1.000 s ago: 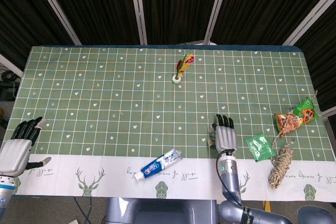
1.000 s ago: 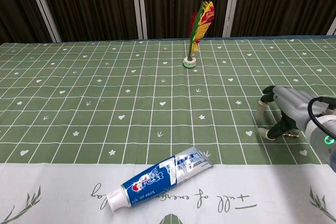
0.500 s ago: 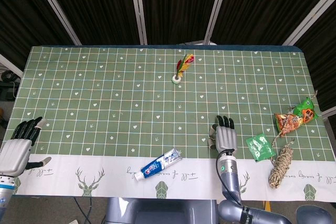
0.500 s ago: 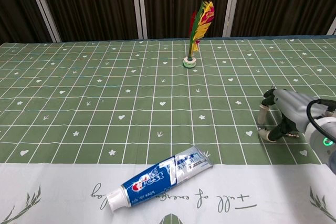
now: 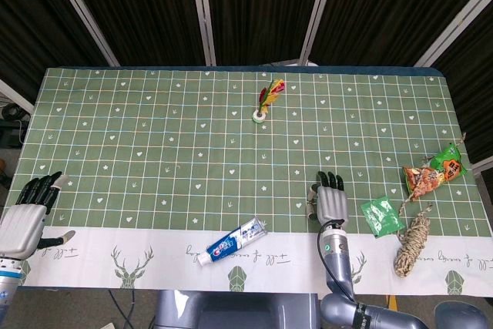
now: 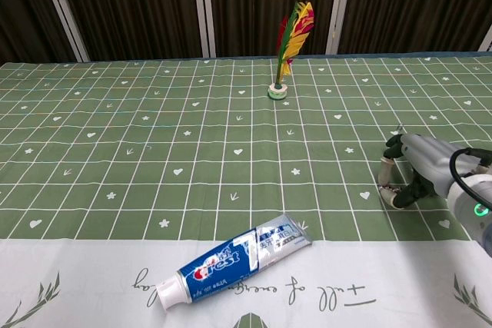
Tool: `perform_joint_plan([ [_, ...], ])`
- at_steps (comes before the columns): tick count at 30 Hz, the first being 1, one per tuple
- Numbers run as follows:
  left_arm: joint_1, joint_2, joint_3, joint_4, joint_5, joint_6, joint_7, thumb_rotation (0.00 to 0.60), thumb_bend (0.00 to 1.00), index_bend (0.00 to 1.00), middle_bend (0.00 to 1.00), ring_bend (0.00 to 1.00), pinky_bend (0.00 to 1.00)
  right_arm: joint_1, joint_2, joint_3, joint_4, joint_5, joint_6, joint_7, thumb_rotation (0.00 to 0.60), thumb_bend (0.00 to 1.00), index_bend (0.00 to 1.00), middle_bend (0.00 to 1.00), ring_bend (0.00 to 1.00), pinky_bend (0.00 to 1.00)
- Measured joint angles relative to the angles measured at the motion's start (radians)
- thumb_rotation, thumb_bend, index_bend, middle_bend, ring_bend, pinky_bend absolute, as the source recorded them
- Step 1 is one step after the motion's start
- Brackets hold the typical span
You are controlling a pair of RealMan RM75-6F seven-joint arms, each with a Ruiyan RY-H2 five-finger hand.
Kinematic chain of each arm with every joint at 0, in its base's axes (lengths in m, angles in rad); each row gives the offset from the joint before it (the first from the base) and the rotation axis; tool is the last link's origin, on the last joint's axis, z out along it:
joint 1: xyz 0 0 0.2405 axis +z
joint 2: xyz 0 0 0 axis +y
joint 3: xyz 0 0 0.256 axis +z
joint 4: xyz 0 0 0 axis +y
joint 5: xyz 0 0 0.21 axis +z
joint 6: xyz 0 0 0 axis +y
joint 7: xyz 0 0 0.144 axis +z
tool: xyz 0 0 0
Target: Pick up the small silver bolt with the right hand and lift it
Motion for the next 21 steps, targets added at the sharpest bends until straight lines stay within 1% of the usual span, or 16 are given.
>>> perform_joint_plan([
  [5, 0.000, 0.001, 0.000, -0.001, -0.001, -0.001, -0.001, 0.600, 0.00, 0.00, 0.00, 0.00, 0.00, 0.001, 0.000, -0.001, -0.001, 0.002, 0.001, -0.001, 0.600, 0.38, 0.54, 0.09, 0.00, 0.00],
  [14, 0.000, 0.002, 0.000, -0.003, -0.003, -0.002, -0.003, 0.600, 0.00, 0.00, 0.00, 0.00, 0.00, 0.001, 0.004, 0.010, -0.020, 0.000, 0.004, 0.022, 0.600, 0.39, 0.57, 0.11, 0.00, 0.00],
  [18, 0.000, 0.002, -0.001, -0.004, -0.005, -0.003, -0.003, 0.600, 0.00, 0.00, 0.00, 0.00, 0.00, 0.000, 0.009, 0.035, -0.050, 0.009, 0.005, 0.043, 0.600, 0.39, 0.57, 0.11, 0.00, 0.00],
  [21, -0.001, 0.002, -0.001, -0.004, -0.004, -0.004, -0.003, 0.600, 0.00, 0.00, 0.00, 0.00, 0.00, 0.001, 0.016, 0.066, -0.086, 0.030, 0.007, 0.058, 0.600, 0.39, 0.58, 0.11, 0.00, 0.00],
])
